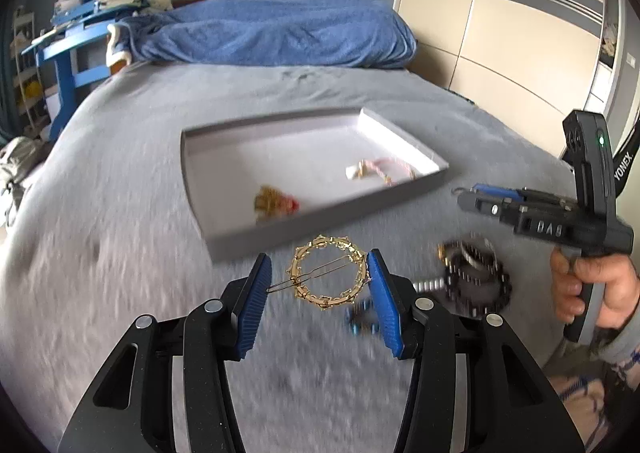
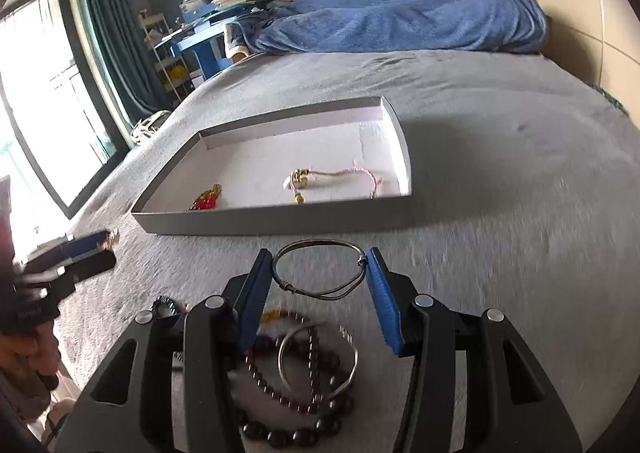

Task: Organize jewelry
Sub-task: 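Grasp and lift the silver bangle with the right gripper while the left holds the brooch, then lower the bangle and brooch into the tray and open both grippers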

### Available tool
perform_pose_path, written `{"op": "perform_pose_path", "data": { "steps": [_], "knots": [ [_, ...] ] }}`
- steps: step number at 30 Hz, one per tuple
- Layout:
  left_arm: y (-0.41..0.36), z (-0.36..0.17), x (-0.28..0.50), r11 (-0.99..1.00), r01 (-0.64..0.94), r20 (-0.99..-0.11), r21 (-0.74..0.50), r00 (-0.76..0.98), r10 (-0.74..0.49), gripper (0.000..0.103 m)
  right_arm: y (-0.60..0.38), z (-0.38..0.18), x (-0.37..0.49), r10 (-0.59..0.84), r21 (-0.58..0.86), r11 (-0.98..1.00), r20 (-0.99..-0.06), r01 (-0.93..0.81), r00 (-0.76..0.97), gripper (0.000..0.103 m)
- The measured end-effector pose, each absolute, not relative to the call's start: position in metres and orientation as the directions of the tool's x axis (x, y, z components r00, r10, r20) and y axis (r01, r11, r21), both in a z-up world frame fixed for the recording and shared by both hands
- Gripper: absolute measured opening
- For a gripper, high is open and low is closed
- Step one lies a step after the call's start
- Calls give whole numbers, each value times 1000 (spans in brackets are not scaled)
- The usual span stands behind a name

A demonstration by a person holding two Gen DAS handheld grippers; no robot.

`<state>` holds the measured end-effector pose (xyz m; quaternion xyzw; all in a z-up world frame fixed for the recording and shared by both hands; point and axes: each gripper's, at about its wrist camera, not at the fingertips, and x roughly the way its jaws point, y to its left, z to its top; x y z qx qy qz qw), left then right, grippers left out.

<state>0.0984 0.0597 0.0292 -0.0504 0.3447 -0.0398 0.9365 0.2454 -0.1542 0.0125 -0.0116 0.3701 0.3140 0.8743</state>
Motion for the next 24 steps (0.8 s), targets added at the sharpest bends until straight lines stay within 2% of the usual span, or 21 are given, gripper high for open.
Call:
{"op": "perform_pose_path", "data": {
  "steps": [9,24],
  "knots": [
    [73,46,167,996,0,-646,-92,761,-60,51,-119,28,284,536,158,782,-665,-603,521,48],
    [109,24,234,993,-70,-700,-99,714,-20,51,-76,12,357,478,127,798,-728,-588,491,48]
  ]
}}
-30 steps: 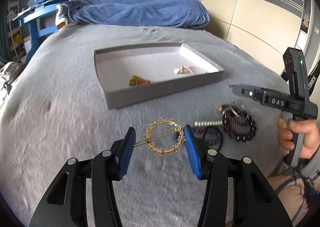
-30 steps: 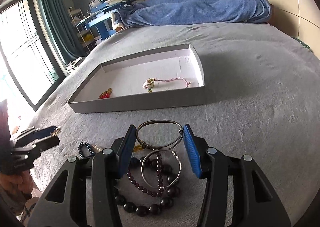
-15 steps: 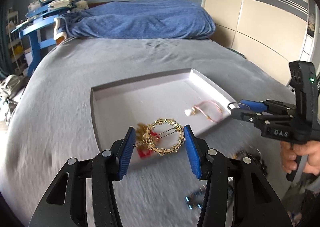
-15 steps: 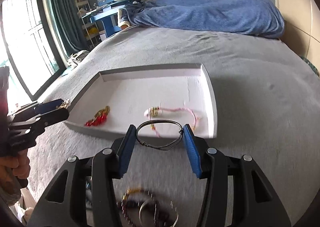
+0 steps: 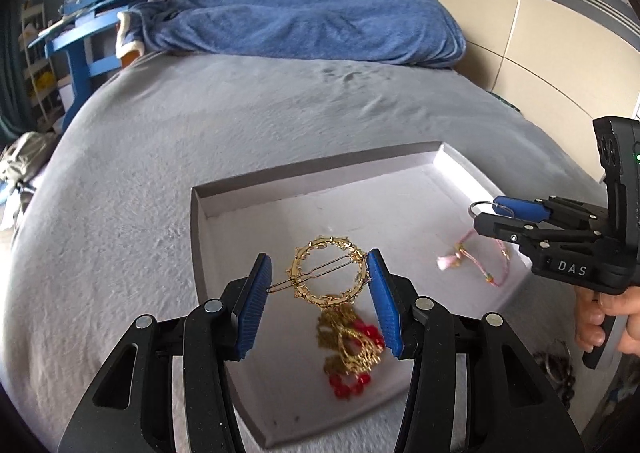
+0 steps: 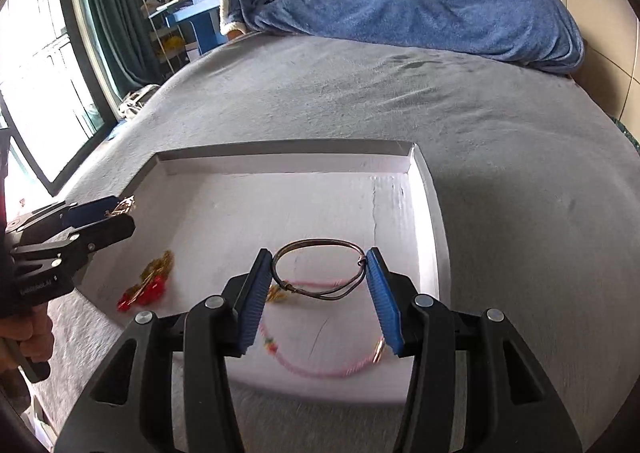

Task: Organize jewelry
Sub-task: 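Lower the bangle and brooch into the tray and open both grippers, then return both tools to the pile and grasp the black hair tie with the left gripper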

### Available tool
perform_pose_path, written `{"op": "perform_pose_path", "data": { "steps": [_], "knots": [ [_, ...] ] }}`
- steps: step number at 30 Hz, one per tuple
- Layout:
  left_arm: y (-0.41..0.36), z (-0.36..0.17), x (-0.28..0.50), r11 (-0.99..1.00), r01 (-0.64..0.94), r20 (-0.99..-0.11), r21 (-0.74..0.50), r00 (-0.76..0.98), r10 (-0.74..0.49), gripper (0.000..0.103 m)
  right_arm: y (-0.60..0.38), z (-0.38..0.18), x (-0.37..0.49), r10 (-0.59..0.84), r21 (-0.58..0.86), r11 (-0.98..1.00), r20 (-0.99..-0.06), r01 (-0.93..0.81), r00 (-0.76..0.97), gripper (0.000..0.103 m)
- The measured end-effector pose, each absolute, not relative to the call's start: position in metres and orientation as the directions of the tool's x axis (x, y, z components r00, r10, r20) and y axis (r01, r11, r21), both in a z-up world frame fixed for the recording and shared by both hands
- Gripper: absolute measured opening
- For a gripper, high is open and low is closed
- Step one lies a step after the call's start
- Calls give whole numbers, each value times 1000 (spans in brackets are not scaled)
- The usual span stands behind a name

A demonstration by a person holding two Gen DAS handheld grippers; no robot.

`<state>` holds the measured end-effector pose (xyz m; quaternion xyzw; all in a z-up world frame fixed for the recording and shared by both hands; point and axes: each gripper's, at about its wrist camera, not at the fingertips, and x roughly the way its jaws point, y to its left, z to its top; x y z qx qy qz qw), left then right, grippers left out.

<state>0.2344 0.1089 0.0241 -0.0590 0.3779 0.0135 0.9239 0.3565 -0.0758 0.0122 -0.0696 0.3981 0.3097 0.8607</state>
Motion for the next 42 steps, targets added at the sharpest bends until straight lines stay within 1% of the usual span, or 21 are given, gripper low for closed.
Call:
{"op": "perform_pose_path", "data": {
  "steps": [4,9,16,19,23,25,26,27,29,31,35,40,42],
  "knots": [
    [112,19,246,989,-90,-706,-121,707,-22,51,-70,6,368,462,119,804,-742,-583,486,48],
    [111,9,258,990,-97,-719,-101,695,-6,51,-67,-4,373,435,93,807,-761,-583,482,48],
    [106,2,274,997,-82,-728,1,683,56,51,-68,-13,377,407,61,814,-770,-578,492,48],
    [112,0,282,995,-102,-738,-4,672,66,51,-64,-15,379,392,45,816,-775,-576,495,48],
    [120,-6,288,993,-113,-756,-20,652,59,51,-53,-18,377,356,-19,806,-783,-592,509,49],
    [121,-6,289,994,-107,-764,-21,644,53,51,-52,-17,378,357,-16,806,-783,-591,509,49],
    [121,-6,290,994,-106,-767,-22,640,51,52,-52,-17,378,355,-14,809,-785,-588,507,50],
    [121,-6,290,994,-106,-770,-22,635,51,56,-53,-17,378,355,-14,809,-786,-587,507,50],
    [119,-4,289,994,-106,-767,-18,639,54,63,-54,-16,377,360,-9,807,-786,-591,503,60],
    [117,0,285,995,-100,-757,-12,651,57,77,-57,-14,373,374,-2,803,-777,-596,506,63],
    [112,12,273,995,-92,-727,-31,686,40,81,-69,0,357,424,30,798,-738,-602,526,67],
    [104,34,245,995,-81,-671,-58,741,22,92,-86,18,333,457,44,797,-696,-602,555,76],
    [100,41,233,994,-82,-652,-67,758,19,93,-92,24,327,463,52,801,-685,-597,562,78]
  ]
}}
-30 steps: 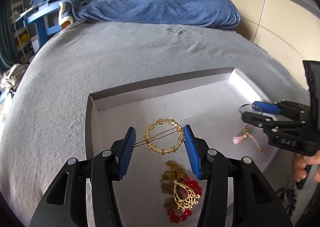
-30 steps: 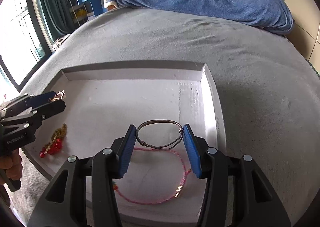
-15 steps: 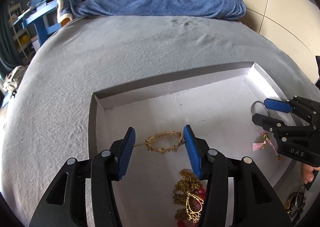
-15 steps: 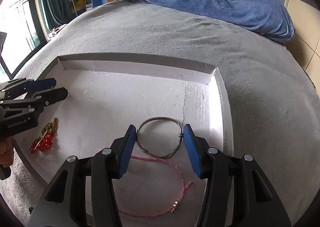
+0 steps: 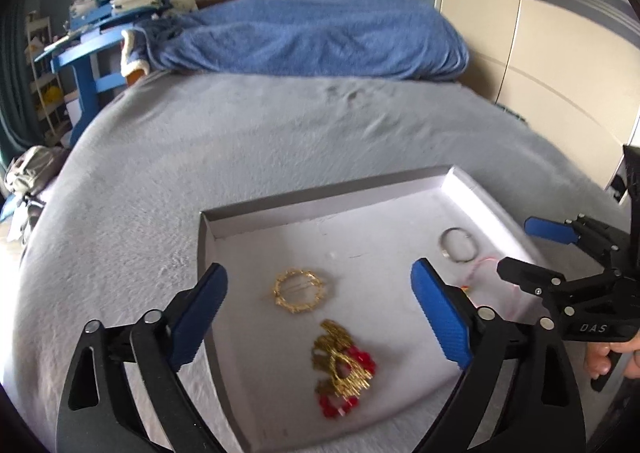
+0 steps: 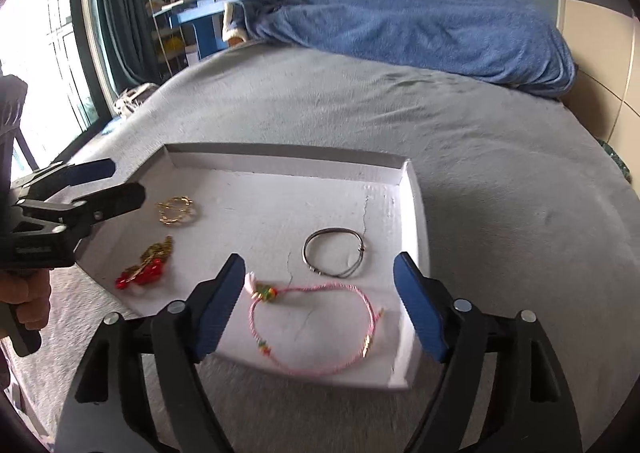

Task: Organize jewelry
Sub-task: 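Return both tools to the pile and grasp the black hair tie with the left gripper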

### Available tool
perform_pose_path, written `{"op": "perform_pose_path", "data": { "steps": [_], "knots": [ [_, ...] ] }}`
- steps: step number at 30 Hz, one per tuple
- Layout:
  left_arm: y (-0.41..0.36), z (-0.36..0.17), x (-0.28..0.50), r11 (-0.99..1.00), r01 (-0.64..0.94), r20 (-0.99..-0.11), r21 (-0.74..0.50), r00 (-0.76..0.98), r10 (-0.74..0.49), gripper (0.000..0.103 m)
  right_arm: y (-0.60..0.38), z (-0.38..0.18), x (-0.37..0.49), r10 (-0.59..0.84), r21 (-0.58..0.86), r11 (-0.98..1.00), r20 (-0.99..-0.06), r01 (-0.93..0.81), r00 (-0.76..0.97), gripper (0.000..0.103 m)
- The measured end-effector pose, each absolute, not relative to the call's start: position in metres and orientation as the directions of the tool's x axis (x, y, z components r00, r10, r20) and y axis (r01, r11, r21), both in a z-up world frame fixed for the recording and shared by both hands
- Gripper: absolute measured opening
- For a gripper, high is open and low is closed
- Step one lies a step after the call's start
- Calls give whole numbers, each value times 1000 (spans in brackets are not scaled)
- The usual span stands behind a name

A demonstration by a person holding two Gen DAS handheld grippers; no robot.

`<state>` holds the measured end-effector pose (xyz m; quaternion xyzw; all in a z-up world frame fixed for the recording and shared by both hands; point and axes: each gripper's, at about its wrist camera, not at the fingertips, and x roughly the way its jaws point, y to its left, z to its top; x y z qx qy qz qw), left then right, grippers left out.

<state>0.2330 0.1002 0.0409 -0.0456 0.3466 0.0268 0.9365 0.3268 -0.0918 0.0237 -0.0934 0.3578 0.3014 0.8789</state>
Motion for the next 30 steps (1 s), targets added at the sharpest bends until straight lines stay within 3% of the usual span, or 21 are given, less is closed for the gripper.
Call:
{"op": "perform_pose_path", "data": {
  "steps": [8,16,30],
  "knots": [
    [84,51,167,990,-76,-607,-122,795,-14,95,-125,33,289,479,92,819,-653,-566,586,86],
    [72,33,110,992,-44,-620,-118,783,-39,95,-152,35,259,480,135,840,-637,-526,603,90],
    [37,14,85,993,82,-661,-85,741,-118,93,-187,12,194,460,199,874,-632,-443,624,94]
  ]
}}
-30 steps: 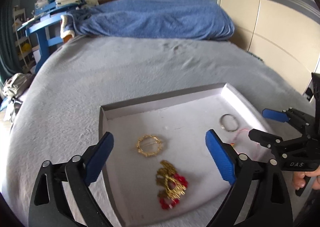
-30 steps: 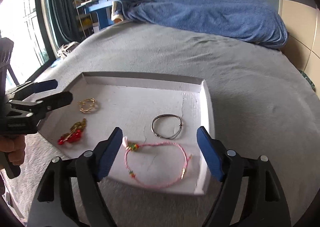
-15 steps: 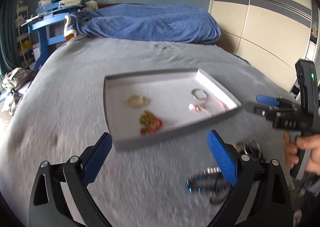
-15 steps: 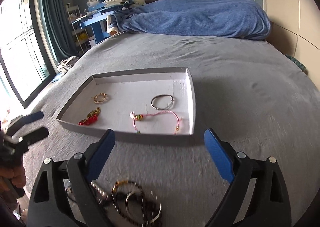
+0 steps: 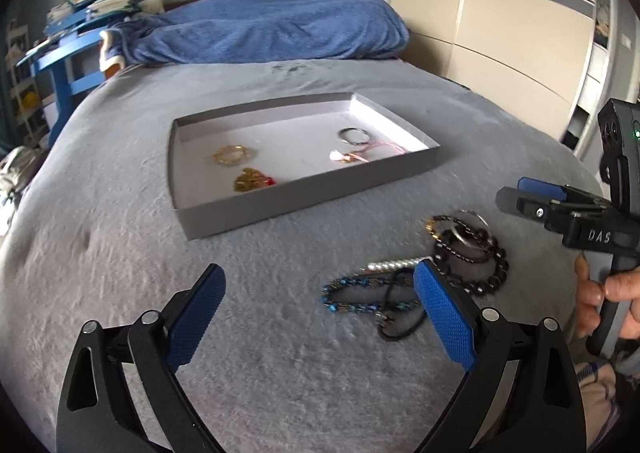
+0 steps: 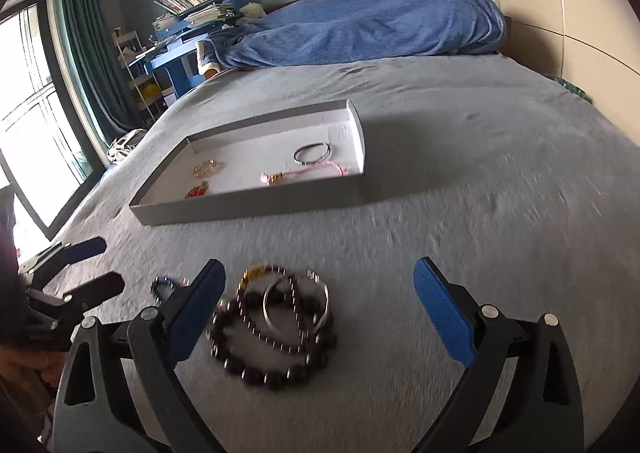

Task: Organize jewelry
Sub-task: 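Return both tools to the pile and grasp the black hair tie with the left gripper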

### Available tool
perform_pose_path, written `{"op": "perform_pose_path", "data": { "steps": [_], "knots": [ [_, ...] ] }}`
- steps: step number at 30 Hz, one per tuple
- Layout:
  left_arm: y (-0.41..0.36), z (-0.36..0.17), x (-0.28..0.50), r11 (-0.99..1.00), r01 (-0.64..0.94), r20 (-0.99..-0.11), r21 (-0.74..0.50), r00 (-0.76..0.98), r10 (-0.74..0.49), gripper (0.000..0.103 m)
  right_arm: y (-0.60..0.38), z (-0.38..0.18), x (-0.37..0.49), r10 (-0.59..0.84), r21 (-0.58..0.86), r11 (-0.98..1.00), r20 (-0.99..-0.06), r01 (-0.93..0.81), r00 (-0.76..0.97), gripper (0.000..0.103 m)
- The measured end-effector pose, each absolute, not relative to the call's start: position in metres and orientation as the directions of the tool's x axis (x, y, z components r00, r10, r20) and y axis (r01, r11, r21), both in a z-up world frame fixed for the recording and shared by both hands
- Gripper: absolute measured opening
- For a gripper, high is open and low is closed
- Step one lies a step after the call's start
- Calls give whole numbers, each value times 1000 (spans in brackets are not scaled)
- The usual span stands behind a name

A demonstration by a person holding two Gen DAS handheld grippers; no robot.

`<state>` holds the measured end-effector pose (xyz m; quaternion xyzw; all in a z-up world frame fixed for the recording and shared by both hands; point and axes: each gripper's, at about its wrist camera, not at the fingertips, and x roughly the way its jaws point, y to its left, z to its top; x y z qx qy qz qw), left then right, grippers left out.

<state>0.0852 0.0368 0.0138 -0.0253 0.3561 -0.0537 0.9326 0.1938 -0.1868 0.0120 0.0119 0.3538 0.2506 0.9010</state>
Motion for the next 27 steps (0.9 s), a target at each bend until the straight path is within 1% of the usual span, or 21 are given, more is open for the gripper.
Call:
{"op": "perform_pose_path", "data": {
  "steps": [2,4,5,7,11,13,14,16,18,24,26,27],
  "knots": [
    [30,12,83,989,120,-669,-85,729,-146,89,-188,7,187,460,208,875,-634,-437,621,94],
    [22,8,81,986,152,-684,-69,712,-158,74,-188,1,183,454,212,880,-640,-426,620,94],
    [18,6,81,984,170,-692,-62,702,-165,70,-189,-2,181,456,223,880,-643,-420,615,94],
    [10,1,82,979,197,-709,-45,685,-170,58,-188,-6,179,452,229,884,-647,-408,614,94],
    [0,-5,85,973,229,-731,-18,661,-169,48,-184,-7,173,423,196,896,-648,-398,633,94],
    [0,-9,88,973,231,-742,-22,648,-171,37,-182,-7,172,414,182,899,-651,-399,636,93],
    [0,-10,90,973,230,-747,-28,642,-174,35,-181,-8,172,413,180,899,-653,-399,635,93],
    [2,-14,94,973,227,-758,-44,627,-180,26,-181,-9,173,409,178,900,-657,-397,634,93],
    [2,-16,98,973,227,-762,-48,622,-183,24,-181,-9,175,408,178,901,-660,-397,631,93],
    [-7,-20,106,967,256,-767,-16,618,-176,23,-180,-9,175,399,170,904,-663,-392,633,92],
    [-8,-21,108,967,254,-768,-13,616,-172,17,-179,-9,176,397,167,904,-665,-393,632,92],
    [-9,-21,107,966,257,-767,-5,619,-169,10,-179,-9,177,397,166,904,-667,-393,631,92]
  ]
}}
